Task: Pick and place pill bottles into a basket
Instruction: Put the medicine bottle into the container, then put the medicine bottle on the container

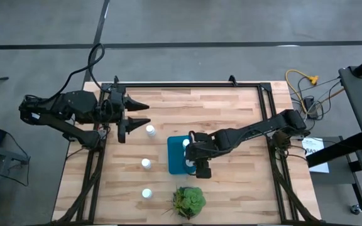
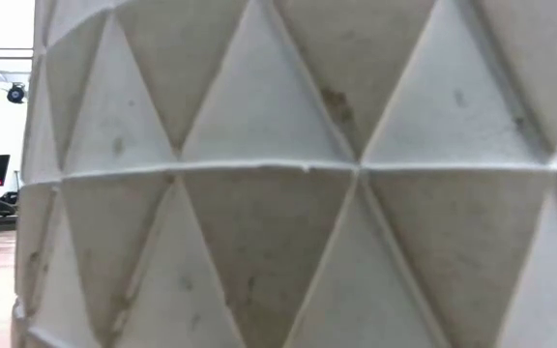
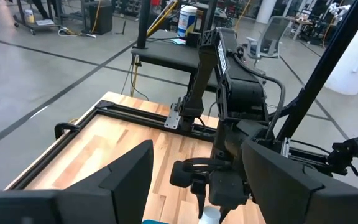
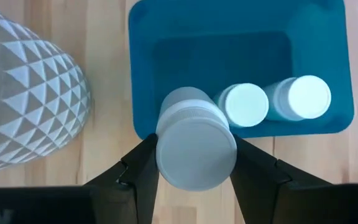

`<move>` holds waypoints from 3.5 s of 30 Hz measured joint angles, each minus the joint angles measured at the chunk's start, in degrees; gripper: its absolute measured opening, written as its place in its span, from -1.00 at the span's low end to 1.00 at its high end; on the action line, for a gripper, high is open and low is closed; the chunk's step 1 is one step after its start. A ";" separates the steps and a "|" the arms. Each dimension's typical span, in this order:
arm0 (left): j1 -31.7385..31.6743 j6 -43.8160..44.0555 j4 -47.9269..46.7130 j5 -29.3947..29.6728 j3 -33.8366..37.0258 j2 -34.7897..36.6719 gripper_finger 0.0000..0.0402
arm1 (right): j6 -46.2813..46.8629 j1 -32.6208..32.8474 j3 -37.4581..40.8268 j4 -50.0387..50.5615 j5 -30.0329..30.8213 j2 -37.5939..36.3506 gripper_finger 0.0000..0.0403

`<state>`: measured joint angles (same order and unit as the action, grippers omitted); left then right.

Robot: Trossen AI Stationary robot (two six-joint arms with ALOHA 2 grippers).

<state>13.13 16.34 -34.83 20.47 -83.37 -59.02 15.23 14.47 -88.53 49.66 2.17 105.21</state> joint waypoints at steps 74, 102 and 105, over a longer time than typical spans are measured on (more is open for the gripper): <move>0.00 -0.13 -0.02 -0.04 0.00 -0.84 0.15 | -9.30 -2.61 -11.59 12.59 -5.24 15.27 -0.18; 0.02 -0.11 -0.11 -0.07 0.00 -0.84 0.15 | -8.53 -2.74 -11.52 13.90 -5.54 10.57 -0.02; 0.02 -0.10 -0.12 -0.07 0.00 -0.84 0.15 | -8.03 -2.74 -11.52 14.07 -5.21 8.67 -0.01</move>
<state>13.15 16.23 -34.94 20.40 -83.37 -59.86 7.21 11.73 -100.05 63.72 -3.04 113.88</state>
